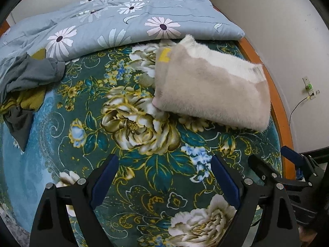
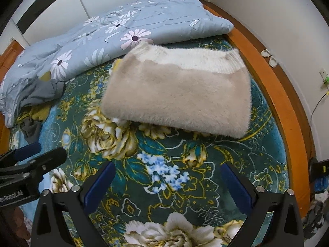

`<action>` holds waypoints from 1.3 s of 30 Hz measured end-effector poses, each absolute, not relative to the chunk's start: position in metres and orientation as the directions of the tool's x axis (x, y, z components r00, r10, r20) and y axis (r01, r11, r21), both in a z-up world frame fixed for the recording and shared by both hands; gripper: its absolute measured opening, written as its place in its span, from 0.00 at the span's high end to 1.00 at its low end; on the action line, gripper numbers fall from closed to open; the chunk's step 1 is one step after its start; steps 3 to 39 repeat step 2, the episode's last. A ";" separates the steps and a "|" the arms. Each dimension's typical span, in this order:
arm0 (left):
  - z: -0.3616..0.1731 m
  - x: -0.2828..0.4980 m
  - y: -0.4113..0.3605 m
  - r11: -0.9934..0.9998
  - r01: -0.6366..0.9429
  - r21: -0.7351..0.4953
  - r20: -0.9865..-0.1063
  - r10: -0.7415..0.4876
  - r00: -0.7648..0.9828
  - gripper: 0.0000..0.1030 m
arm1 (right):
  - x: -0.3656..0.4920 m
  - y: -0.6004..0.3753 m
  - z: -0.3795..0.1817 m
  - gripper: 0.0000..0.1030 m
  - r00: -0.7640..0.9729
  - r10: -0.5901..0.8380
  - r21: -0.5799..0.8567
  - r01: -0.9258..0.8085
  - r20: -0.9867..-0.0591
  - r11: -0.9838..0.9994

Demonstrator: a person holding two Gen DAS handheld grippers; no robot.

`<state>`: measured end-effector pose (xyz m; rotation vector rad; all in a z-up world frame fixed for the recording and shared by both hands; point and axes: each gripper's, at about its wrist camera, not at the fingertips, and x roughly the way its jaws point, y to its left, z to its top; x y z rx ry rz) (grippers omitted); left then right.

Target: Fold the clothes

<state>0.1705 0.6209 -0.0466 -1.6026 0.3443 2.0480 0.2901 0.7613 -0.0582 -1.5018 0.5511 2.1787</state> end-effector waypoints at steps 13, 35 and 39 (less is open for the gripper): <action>-0.044 0.170 0.622 -0.837 -0.536 -0.115 -0.954 0.243 -0.176 0.11 | 0.290 0.760 -0.060 0.00 -0.308 0.126 0.069 -0.552 -0.943 -0.831; -0.044 0.170 0.622 -0.837 -0.536 -0.115 -0.954 0.243 -0.176 0.11 | 0.290 0.760 -0.060 0.00 -0.308 0.126 0.069 -0.552 -0.943 -0.831; -0.044 0.170 0.622 -0.837 -0.536 -0.115 -0.954 0.243 -0.176 0.11 | 0.290 0.760 -0.060 0.00 -0.308 0.126 0.069 -0.552 -0.943 -0.831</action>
